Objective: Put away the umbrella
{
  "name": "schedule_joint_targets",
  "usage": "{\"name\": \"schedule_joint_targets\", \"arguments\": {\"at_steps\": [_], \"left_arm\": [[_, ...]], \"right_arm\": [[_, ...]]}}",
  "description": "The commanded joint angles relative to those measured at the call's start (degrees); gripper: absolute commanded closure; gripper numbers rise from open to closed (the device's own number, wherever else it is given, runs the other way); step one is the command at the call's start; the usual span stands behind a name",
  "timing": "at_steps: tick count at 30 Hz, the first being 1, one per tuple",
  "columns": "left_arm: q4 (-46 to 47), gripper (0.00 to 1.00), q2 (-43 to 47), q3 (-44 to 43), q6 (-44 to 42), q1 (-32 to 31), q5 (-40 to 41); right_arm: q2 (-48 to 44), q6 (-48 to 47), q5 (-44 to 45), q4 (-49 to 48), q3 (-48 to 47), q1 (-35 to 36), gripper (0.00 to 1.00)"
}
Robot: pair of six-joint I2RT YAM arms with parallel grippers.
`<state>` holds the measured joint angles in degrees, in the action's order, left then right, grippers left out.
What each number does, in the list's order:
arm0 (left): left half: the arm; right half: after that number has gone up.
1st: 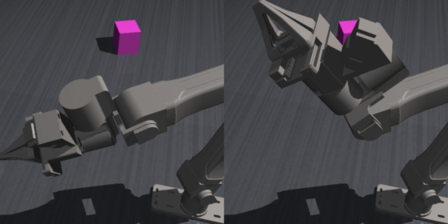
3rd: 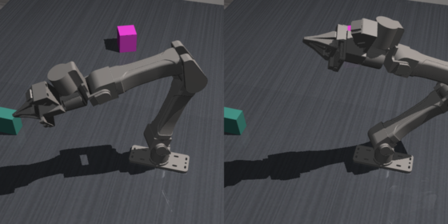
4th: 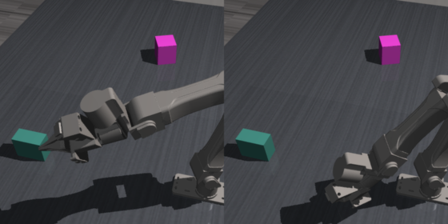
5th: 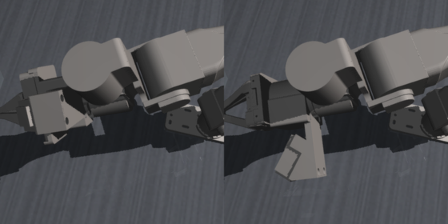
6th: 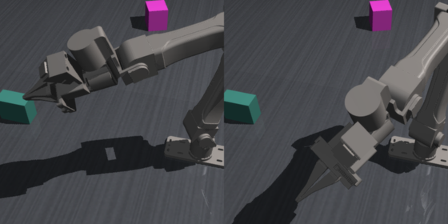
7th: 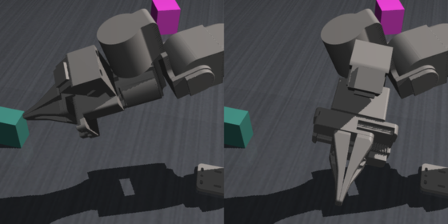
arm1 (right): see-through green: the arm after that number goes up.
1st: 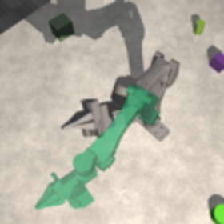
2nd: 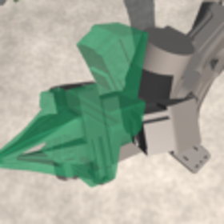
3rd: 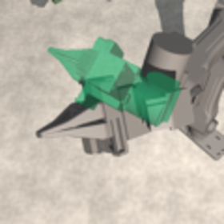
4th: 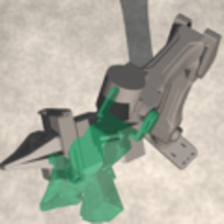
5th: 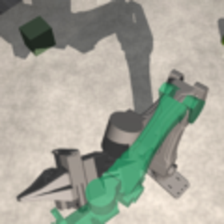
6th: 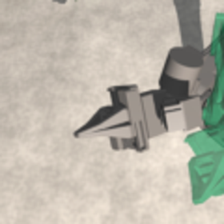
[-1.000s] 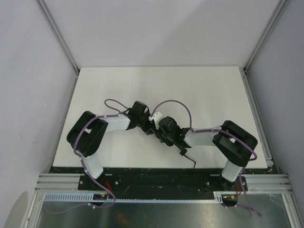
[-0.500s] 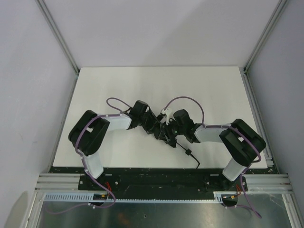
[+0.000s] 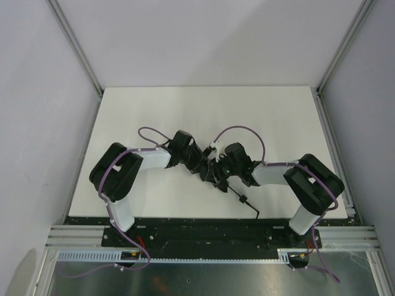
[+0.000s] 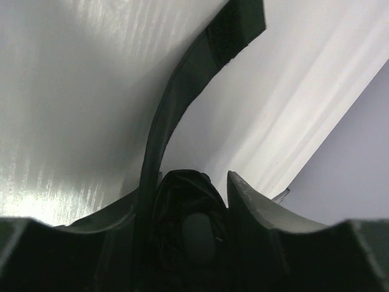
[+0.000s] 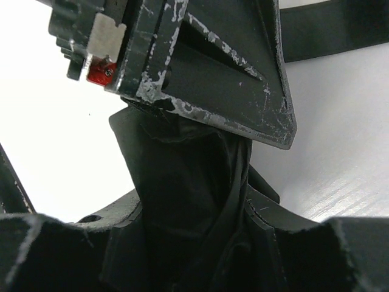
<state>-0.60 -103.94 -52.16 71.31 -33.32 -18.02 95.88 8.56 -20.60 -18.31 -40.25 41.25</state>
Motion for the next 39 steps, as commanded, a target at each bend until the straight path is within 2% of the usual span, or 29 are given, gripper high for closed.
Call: {"name": "schedule_joint_targets", "arguments": {"at_steps": [1,5,9,15,19,22,25,30,34,39], "left_arm": [[-4.1,0.44,2.0,1.7,-7.3,1.9,1.7],[-4.0,0.32,8.1,2.3,-13.0,3.9,0.8],[-3.8,0.27,17.1,3.8,-18.2,4.8,1.8],[-2.0,0.29,32.1,7.1,-25.1,5.9,1.9],[6.0,0.31,38.9,10.5,-29.6,8.8,-6.2],[12.6,0.31,40.8,11.2,-32.0,10.3,-14.7],[15.4,0.29,41.2,9.4,-34.6,10.2,-21.0],[16.8,0.21,41.8,5.8,-38.4,7.7,-23.5],[17.3,0.16,39.0,2.4,-39.4,4.2,-29.4],[17.5,0.13,37.8,3.7,-40.2,1.6,-33.3]], "right_arm": [[-3.4,-1.3,6.4,-2.0,-1.9,-0.8,1.0],[-5.8,-4.7,9.4,1.6,-1.9,-0.6,1.0],[-8.1,-8.8,13.1,2.6,-1.4,0.5,1.0],[-12.2,-13.0,17.7,2.9,-1.3,2.0,1.0],[-18.2,-13.8,14.5,4.4,-1.7,1.2,1.0],[-23.3,-12.3,8.4,7.8,-2.9,-1.4,1.0],[-27.8,-11.9,4.6,12.3,-5.0,-2.5,1.0],[-33.1,-11.3,1.3,17.4,-8.2,-2.6,1.0],[-35.3,-10.6,0.2,20.6,-10.2,-3.0,1.0],[-36.5,-9.1,-2.5,21.1,-12.2,-4.5,1.0]]}}
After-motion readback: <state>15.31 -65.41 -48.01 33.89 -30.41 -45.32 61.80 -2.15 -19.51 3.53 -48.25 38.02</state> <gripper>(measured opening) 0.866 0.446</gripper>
